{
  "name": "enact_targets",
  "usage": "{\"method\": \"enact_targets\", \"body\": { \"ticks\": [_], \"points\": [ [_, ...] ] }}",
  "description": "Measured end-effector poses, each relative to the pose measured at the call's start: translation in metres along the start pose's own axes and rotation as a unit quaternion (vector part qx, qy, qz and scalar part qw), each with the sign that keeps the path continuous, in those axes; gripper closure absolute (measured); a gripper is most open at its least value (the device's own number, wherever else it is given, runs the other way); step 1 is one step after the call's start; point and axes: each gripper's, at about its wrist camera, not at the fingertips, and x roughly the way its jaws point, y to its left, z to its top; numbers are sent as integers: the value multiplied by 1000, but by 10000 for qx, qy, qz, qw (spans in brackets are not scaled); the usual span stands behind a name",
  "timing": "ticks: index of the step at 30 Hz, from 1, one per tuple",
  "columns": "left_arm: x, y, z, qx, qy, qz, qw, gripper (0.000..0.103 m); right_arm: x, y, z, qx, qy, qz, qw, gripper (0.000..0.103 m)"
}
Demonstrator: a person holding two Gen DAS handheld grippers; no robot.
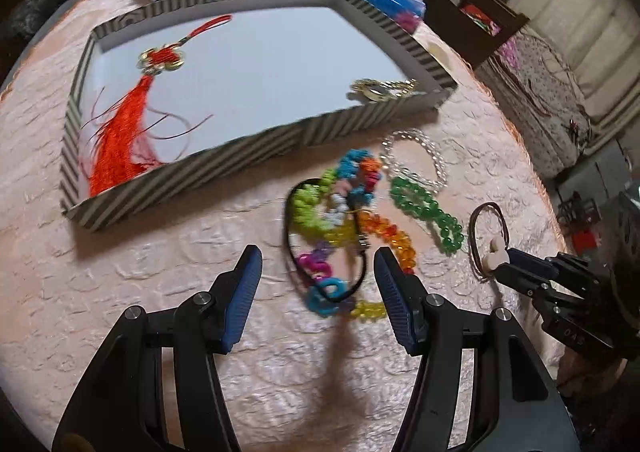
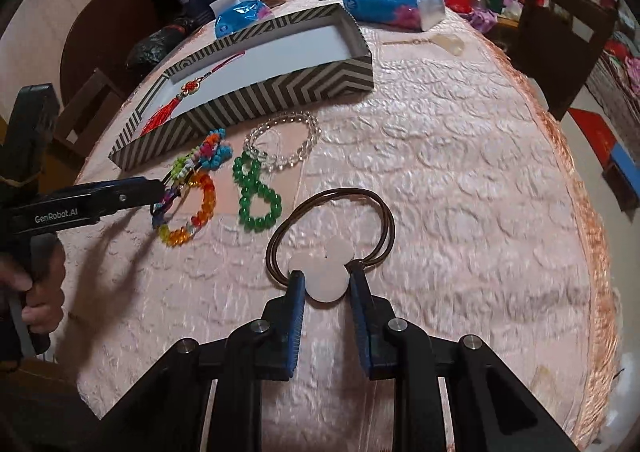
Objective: Organize jewelry
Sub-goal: 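Grasp the black hair tie with white pendant using the right tool, then grasp the multicolour beaded bracelet with the left tool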
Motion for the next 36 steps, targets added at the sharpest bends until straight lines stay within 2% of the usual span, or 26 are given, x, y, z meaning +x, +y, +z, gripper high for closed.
{"method": "enact_targets", "body": {
  "ticks": [5,7,9,13,15,17,19,27,32,34,36],
  "points": [
    [2,-16,3,254,-60,-7,9997,46,-3,1,1,-25,-115,78,9999,81],
    [7,-18,3,316,0,16,9995,57,-1,0,1,3,-82,188,9998,81],
    [11,-19,4,351,46,9,9994,75,1,3,-1,-69,-85,181,9998,81],
    [14,-17,8,290,31,-47,9996,80,1,4,-3,-88,-183,195,9996,79],
    [14,-13,9,232,33,-51,9997,95,1,7,-4,-167,-203,216,9994,76],
    [10,-12,7,217,-9,-96,9997,98,1,11,-4,-286,-176,137,9993,76],
    [6,-12,6,194,-59,-143,9997,99,1,10,-3,-246,-130,147,9995,81],
    [-24,-12,-4,278,-240,-376,9986,99,-22,2,-5,220,-321,406,9984,82],
    [-19,-17,-4,398,-176,-316,9986,99,-30,6,-6,322,-347,481,9977,82],
    [-13,-22,2,438,-203,-306,9984,96,-31,10,-9,287,-320,477,9979,82],
    [-3,-27,10,489,-150,-262,9983,88,-33,13,-10,263,-313,486,9980,82]
  ]
}}
